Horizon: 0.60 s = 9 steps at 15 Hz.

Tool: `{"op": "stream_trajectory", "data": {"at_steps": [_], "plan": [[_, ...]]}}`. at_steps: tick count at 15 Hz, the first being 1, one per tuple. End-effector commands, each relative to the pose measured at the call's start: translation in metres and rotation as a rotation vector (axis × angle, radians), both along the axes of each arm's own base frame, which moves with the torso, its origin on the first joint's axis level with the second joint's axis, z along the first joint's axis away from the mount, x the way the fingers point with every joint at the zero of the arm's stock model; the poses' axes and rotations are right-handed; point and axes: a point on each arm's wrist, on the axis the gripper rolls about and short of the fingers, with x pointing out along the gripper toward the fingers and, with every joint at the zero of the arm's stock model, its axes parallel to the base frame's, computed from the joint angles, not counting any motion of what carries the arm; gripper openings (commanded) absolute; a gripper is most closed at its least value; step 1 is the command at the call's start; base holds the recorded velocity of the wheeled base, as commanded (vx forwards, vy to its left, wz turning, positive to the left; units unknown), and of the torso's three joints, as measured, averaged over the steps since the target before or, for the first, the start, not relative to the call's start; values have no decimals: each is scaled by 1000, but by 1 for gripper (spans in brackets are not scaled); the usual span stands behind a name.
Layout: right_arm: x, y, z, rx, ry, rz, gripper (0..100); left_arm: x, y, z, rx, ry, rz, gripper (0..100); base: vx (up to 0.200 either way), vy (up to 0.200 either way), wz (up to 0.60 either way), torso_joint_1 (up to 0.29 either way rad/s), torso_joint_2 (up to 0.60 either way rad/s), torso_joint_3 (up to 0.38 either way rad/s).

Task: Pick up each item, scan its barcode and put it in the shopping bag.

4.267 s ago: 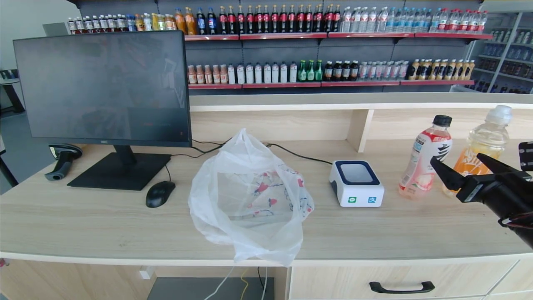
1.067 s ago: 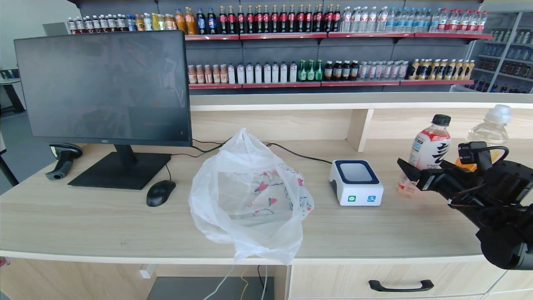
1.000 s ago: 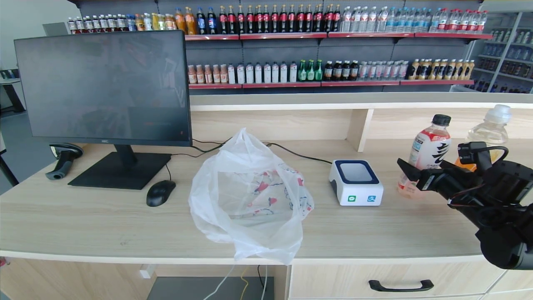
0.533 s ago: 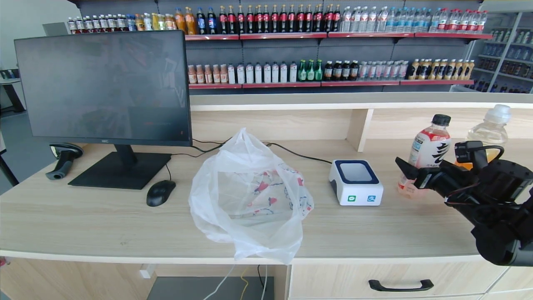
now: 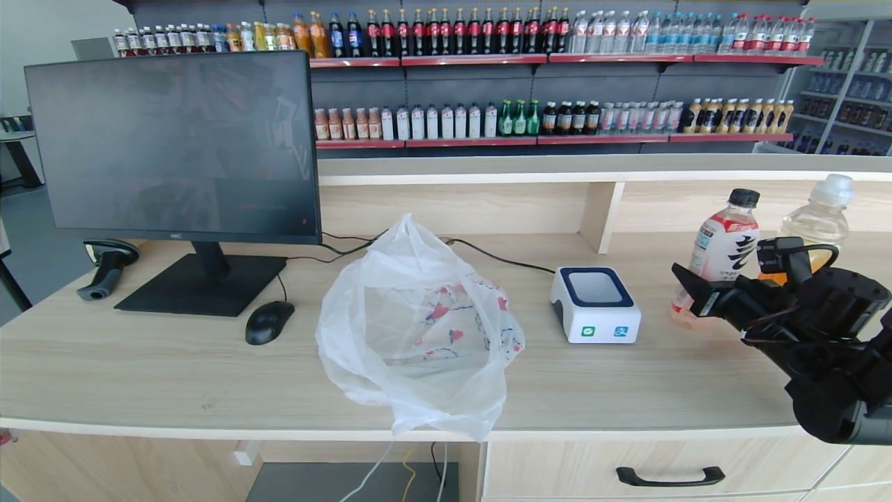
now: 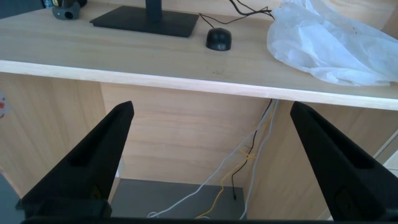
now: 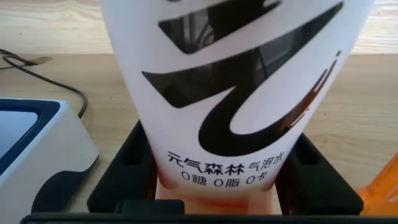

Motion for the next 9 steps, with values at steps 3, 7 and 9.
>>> {"op": "stream_trajectory", "data": {"at_steps": [3,7,9], "plan": [[2,-1,3,-1,-14,-2,0,0,0,0,0,-3,0,100,0,0,0,0,0,0],[0,-1,7,-3,-24,-1,0,0,0,0,0,-3,0,100,0,0,0,0,0,0],[-3,-3,12,-3,-39,-8,0,0,0,0,0,0,0,100,0,0,0,0,0,0]]}}
